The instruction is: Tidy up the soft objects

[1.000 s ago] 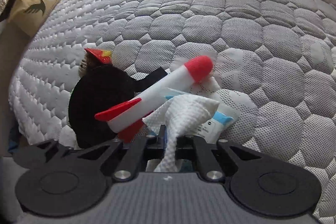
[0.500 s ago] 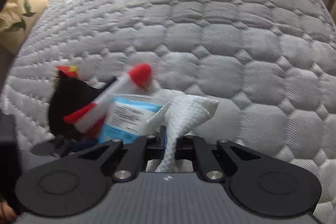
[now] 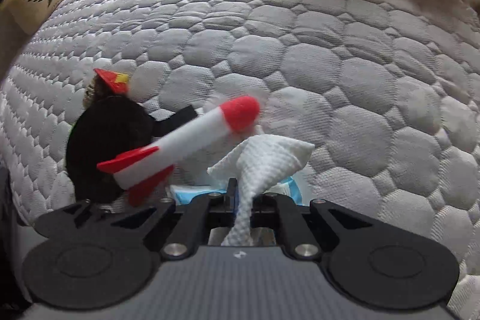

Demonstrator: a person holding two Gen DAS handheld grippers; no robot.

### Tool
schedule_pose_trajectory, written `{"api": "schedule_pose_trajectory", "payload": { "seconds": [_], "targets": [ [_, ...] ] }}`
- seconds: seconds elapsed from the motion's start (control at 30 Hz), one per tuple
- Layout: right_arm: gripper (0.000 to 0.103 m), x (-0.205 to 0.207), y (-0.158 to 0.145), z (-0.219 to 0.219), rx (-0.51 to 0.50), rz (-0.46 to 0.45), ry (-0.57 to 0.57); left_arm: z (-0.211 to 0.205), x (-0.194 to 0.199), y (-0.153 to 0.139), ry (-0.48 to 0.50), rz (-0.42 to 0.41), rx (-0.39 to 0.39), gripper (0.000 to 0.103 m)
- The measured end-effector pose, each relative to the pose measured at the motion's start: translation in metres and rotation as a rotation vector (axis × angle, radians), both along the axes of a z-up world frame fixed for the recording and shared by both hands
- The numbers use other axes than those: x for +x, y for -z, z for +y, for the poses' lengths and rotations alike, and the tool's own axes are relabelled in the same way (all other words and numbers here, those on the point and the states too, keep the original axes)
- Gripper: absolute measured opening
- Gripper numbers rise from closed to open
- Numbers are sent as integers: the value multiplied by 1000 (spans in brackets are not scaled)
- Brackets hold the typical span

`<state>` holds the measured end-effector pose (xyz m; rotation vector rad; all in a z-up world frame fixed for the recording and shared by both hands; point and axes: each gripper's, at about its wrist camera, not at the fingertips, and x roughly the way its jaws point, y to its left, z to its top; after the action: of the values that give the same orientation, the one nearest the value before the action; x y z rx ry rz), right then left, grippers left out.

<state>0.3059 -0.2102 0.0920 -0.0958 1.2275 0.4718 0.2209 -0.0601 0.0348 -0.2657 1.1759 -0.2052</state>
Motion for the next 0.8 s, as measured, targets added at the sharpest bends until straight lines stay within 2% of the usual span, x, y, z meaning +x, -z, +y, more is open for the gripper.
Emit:
{"api": "schedule_pose_trajectory", "payload": {
  "seconds": [0.13,0.23,0.3,0.43,0.57,0.63,0.7,0.8],
  "targets": [
    [6,1,6,-29,-35,2,98,-6,10,-6,-5,-9,-63,103],
    [6,2,0,-54,14,20,206,-20,20,-8,39,32,-6,103],
    [6,-1,-11,-69,110,40,243,-29,27,-7,70,53,35,103],
    [7,-15,-12,-76,187,111,242,-32,30,-5,115,89,80,103],
    [7,-23,11,-91,113,151,309,-38,33,-6,188,102,118,103],
    [7,-26,17,-105,74,146,350,-43,28,-15,281,37,144,103],
    [7,-28,21,-117,24,146,363,-52,20,-26,427,-72,203,103],
    [7,-35,19,-135,41,145,380,-80,0,-29,803,-291,419,103]
  ]
}}
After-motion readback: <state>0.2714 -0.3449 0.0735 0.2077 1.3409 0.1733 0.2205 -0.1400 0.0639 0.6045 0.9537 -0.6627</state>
